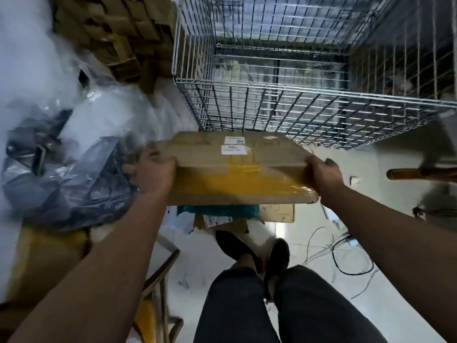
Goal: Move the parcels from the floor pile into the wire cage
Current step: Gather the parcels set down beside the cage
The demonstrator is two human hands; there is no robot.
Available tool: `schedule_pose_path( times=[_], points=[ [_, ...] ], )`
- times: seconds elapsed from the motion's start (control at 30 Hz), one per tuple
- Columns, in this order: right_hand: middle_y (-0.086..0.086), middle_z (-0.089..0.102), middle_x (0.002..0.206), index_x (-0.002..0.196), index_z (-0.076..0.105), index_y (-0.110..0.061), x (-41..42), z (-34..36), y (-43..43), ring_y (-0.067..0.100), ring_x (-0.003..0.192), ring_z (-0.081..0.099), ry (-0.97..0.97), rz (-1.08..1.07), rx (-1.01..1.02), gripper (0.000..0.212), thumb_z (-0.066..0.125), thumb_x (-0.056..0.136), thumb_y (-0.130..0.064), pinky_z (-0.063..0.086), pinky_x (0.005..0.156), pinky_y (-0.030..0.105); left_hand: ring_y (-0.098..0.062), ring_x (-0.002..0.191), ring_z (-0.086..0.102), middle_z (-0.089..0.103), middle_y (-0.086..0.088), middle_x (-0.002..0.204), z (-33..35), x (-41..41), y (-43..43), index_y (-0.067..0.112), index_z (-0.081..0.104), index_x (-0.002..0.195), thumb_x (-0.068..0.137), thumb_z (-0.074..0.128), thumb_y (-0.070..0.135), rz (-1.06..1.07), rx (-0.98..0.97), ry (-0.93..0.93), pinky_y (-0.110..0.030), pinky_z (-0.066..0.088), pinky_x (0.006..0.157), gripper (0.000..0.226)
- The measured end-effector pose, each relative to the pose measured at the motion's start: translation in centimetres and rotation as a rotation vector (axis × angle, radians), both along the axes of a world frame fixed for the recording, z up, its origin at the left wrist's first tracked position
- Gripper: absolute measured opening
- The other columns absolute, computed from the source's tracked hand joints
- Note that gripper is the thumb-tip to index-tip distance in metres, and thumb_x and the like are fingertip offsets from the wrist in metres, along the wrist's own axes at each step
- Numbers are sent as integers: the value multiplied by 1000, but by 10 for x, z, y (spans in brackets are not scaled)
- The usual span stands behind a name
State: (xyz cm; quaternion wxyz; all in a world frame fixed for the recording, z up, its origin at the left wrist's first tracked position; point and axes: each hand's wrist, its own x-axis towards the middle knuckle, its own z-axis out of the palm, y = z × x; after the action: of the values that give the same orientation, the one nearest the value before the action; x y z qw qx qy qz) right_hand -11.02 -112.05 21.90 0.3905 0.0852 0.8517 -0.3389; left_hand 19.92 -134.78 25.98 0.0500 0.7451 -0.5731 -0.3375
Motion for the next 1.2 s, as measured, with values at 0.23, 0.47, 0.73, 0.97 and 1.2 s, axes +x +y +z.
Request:
schedule_pose_path(
  times=[0.23,0.47,0.73,0.97,1.2],
  points=[
    [8,57,80,88,55,-20,4,9,30,22,66,54,-235,115,-144,16,66,77,-26,48,70,37,-45,146,30,27,-20,163,10,40,27,18,29,157,74,60,77,11,220,-161,-59,30,116,107],
    [1,70,119,144,49,-25,3,1,53,30,104,71,-392,342,-184,80,81,74,-45,59,89,58,-40,122,59,60,-16,136,-1,79,50,10,50,135,47,72,93,-14,191,-153,-52,50,101,123],
    [9,55,123,121,31,-20,16,10,60,22,100,63,-188,566,-53,92,98,61,-35,61,58,31,-29,103,65,68,-8,118,-6,102,69,12,63,122,56,100,34,-13,412,52,-35,56,78,79],
    [9,29,133,142,-1,-75,32,27,47,44,129,40,54,909,-20,111,71,59,-79,38,112,47,-52,144,24,13,-15,161,4,69,104,34,5,160,40,62,104,-185,194,-166,-68,26,116,151],
    [12,15,158,131,-8,-85,36,24,62,52,141,30,118,930,0,118,69,43,-98,33,115,59,-61,144,14,5,-33,162,27,45,114,59,-14,151,52,54,104,-159,53,-204,-69,16,116,128]
  ],
)
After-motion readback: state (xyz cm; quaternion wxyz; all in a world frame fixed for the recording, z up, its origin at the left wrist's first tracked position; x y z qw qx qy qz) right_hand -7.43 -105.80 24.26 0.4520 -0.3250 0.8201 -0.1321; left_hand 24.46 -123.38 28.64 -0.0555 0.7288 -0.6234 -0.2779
